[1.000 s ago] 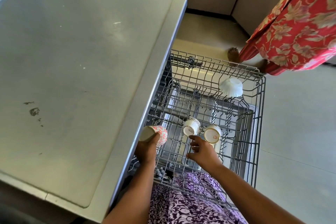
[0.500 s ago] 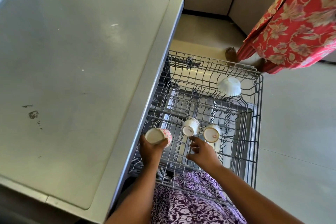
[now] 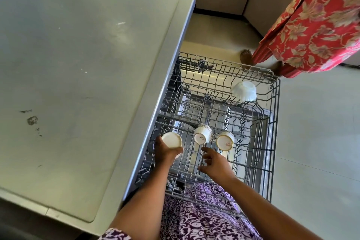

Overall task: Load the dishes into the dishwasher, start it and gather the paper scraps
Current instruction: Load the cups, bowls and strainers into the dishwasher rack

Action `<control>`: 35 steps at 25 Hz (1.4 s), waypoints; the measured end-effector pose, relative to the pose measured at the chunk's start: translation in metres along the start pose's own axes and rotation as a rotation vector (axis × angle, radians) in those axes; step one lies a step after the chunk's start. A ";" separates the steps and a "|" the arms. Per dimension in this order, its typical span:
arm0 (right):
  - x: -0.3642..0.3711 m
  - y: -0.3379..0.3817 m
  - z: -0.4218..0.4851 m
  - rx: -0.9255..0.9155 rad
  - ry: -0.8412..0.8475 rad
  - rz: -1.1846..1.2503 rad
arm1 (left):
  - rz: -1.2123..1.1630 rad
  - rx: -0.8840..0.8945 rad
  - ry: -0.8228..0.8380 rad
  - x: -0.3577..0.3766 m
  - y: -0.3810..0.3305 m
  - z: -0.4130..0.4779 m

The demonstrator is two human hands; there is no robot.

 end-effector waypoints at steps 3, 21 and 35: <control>-0.003 0.000 0.000 -0.014 -0.012 -0.006 | 0.022 0.057 -0.012 -0.002 0.003 -0.003; -0.035 0.047 -0.036 -0.231 -0.044 0.110 | -0.079 0.439 -0.123 -0.067 -0.021 -0.103; -0.015 0.174 -0.137 -0.714 0.102 0.330 | -0.723 0.186 -0.764 -0.285 0.065 -0.179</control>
Point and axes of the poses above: each hand's wrist, its own z-axis towards the middle knuckle, its own x-axis out of the palm, y = z × x, the point moved 1 cm from there along z, towards the middle knuckle, and after that the axes turned 14 degrees about -y, right-handed, at the moved point
